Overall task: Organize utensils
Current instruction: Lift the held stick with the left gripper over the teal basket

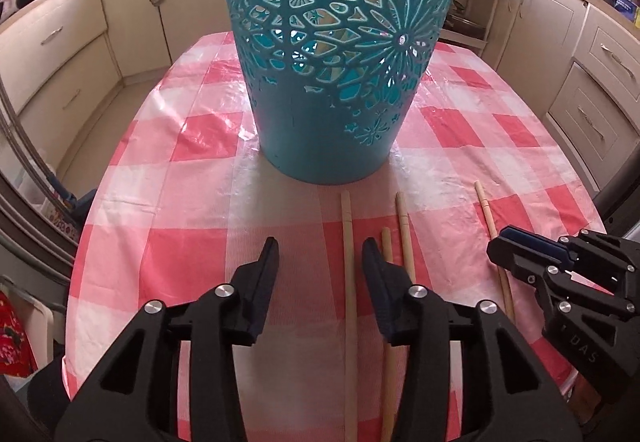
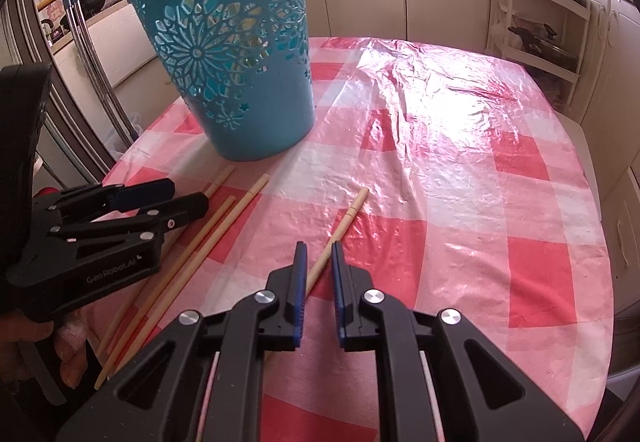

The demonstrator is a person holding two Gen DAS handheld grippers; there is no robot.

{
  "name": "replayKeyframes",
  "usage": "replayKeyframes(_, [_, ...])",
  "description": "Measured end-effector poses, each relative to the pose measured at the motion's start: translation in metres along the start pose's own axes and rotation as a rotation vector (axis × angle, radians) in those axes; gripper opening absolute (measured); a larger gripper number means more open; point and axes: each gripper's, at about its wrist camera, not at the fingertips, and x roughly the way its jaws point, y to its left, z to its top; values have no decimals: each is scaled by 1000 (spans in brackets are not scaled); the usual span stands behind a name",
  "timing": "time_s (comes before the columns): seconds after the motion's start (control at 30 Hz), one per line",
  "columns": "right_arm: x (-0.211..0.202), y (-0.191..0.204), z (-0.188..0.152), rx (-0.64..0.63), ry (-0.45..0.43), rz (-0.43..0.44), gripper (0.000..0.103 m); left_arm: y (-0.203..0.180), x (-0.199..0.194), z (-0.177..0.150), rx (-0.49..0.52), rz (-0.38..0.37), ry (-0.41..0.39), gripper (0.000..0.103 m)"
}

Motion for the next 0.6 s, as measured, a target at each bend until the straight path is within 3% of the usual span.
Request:
replayKeyframes(0.07, [1, 4, 0, -24, 2, 1, 13, 2, 1, 1, 11, 1, -5, 9])
replayKeyframes(0.1, [1, 5, 0, -30, 3, 1, 13, 5, 0, 1, -1, -3, -5, 6])
replayKeyframes(0.43, [3, 3, 1, -17, 4, 2, 13, 4, 4, 7, 17, 25, 5, 13])
replayKeyframes(0.5, [3, 3, 1, -14, 1, 6, 13, 4, 4, 7, 23, 18, 3, 6])
replayKeyframes(0.6, [4, 4, 1, -15, -8, 8, 14, 5, 0, 5, 32, 17, -1, 5])
